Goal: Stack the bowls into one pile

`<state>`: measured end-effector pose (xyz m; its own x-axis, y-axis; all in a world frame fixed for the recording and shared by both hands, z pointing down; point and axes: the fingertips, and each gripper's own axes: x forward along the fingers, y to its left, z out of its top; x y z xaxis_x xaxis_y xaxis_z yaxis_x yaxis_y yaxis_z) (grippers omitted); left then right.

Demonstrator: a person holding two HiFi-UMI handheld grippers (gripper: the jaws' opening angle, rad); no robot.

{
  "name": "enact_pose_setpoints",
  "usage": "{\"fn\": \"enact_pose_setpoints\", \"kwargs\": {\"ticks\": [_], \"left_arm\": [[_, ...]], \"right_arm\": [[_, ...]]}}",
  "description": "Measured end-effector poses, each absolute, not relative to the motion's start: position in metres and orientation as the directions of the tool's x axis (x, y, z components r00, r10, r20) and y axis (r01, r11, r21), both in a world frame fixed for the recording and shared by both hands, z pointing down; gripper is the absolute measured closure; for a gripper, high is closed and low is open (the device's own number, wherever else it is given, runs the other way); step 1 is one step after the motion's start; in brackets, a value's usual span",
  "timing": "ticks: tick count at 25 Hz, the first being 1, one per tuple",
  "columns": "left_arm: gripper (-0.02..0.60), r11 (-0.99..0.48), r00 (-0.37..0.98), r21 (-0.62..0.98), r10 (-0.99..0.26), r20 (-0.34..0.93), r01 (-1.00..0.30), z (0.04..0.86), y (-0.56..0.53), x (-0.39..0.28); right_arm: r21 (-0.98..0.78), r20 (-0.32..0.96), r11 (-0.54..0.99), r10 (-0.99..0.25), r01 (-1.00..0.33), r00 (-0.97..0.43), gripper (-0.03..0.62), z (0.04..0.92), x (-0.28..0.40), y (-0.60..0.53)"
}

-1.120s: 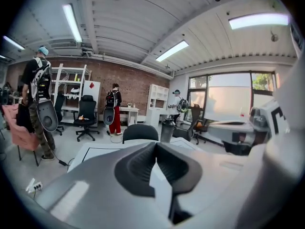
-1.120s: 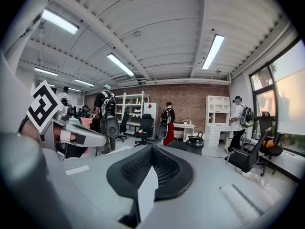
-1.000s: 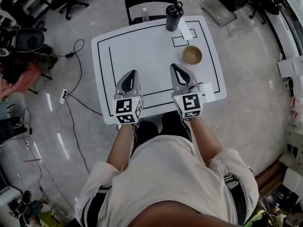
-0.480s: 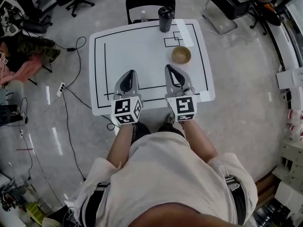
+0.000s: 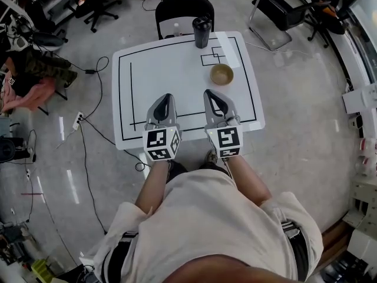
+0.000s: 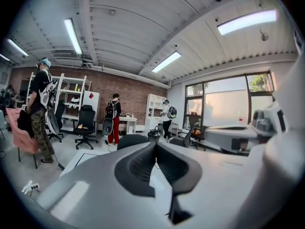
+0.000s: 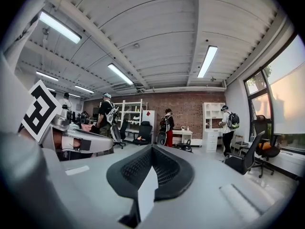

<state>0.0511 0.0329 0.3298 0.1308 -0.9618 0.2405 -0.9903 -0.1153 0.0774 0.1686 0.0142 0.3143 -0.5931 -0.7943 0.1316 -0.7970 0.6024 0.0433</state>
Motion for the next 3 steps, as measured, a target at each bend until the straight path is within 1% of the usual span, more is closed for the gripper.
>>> {"fn": "enact_pose_setpoints", "kwargs": {"ticks": [3], "left_arm": [[0.580,-0.126,0.139,0.068,-0.960,0.242,-0.990,0.3254,0.0372,0.0458]], "right_arm": [[0.045,0.134,0.606,-0.791,-0.794,-0.597,0.595,0.3106,0.1586,0.0215]]}}
